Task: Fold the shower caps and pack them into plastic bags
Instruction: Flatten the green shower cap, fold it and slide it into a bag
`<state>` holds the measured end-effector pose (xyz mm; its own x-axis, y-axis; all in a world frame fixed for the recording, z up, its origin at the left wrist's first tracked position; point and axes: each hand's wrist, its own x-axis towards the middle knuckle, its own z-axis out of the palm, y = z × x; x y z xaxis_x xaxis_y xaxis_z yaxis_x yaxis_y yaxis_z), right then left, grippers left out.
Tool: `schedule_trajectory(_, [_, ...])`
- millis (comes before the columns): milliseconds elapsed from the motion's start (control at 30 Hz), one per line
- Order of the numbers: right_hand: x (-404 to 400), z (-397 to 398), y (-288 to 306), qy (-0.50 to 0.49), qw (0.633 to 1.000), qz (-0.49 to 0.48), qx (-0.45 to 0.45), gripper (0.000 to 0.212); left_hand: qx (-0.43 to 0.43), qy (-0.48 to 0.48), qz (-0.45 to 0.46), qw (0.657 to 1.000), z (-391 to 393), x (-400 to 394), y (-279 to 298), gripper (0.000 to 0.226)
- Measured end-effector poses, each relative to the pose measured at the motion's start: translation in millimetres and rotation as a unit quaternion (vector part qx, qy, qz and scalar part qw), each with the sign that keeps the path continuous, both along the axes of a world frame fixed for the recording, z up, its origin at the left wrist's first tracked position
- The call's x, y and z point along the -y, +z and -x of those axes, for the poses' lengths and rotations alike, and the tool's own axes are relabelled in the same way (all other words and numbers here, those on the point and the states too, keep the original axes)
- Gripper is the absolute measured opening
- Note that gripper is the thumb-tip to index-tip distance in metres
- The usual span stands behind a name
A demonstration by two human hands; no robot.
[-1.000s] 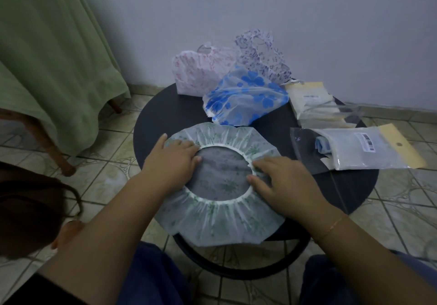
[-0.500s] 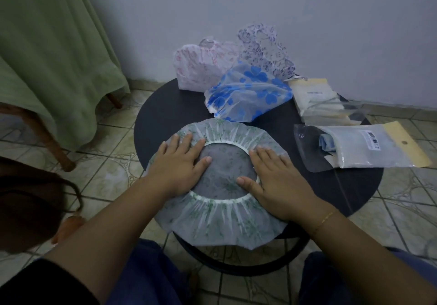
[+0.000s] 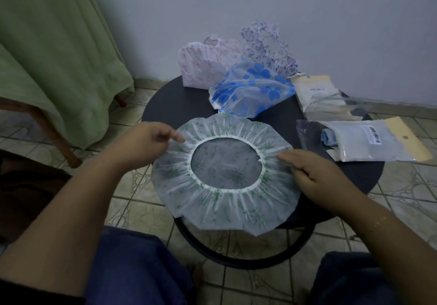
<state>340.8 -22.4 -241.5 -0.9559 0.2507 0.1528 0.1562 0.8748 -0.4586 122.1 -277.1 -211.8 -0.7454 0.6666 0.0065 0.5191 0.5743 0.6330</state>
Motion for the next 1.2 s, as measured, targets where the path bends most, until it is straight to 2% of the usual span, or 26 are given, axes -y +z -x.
schedule_trajectory(133, [-2.6,-13.0,-0.6,0.022,0.998,-0.006,0.054,0.051,0.0,-0.042,0.136,0.99,2.8,18.3,-0.3,0.042])
schedule_trajectory(300, [-1.3,-19.0,-0.7,0.035,0.996,0.002,0.087,0.06,-0.001,-0.078,0.213,0.974,-3.7,17.9,-10.5,0.051])
schedule_trajectory(400, [1.5,-21.4,3.3,0.039,0.994,0.015,0.104,0.063,-0.04,-0.084,0.284,0.954,-15.9,12.6,-12.8,0.076])
schedule_trajectory(467, [3.3,-22.8,8.0,0.047,0.992,0.028,0.118,0.066,-0.078,-0.089,0.323,0.939,-22.9,9.9,-13.2,0.084])
schedule_trajectory(533, [3.6,-24.5,12.5,0.055,0.988,0.046,0.135,0.07,-0.087,-0.09,0.303,0.945,-23.3,10.8,-13.6,0.07])
schedule_trajectory(600, [2.0,-26.1,15.2,0.063,0.984,0.071,0.151,0.074,-0.015,-0.076,0.228,0.97,-18.5,14.5,-9.9,0.044])
schedule_trajectory(667, [-1.4,-26.8,15.8,0.065,0.979,0.105,0.16,0.078,0.039,-0.063,0.179,0.981,-11.9,18.4,-6.2,0.022])
schedule_trajectory(733, [-4.6,-27.1,15.8,0.061,0.976,0.129,0.164,0.08,0.028,-0.048,0.153,0.987,-4.4,19.4,-5.6,0.012])
schedule_trajectory(800, [-6.0,-25.7,16.0,0.052,0.979,0.119,0.159,0.082,0.016,-0.027,0.126,0.992,0.4,17.6,-5.7,0.018])
schedule_trajectory(867, [-4.8,-21.4,16.3,0.031,0.982,0.114,0.146,0.074,0.011,0.001,0.105,0.994,3.7,14.9,-6.0,0.027])
schedule_trajectory(1033, [-2.7,-6.9,13.9,-0.055,0.99,0.127,0.028,0.009,0.018,0.062,0.037,0.997,6.9,4.6,-8.3,0.04])
schedule_trajectory(1133, [-4.1,0.4,8.1,-0.122,0.979,0.16,-0.013,0.038,0.021,0.087,0.023,0.996,13.1,1.2,-13.2,0.043])
schedule_trajectory(1200, [-4.9,4.7,3.8,-0.159,0.974,0.155,-0.039,0.037,0.019,0.096,0.032,0.995,16.1,-1.6,-16.7,0.043])
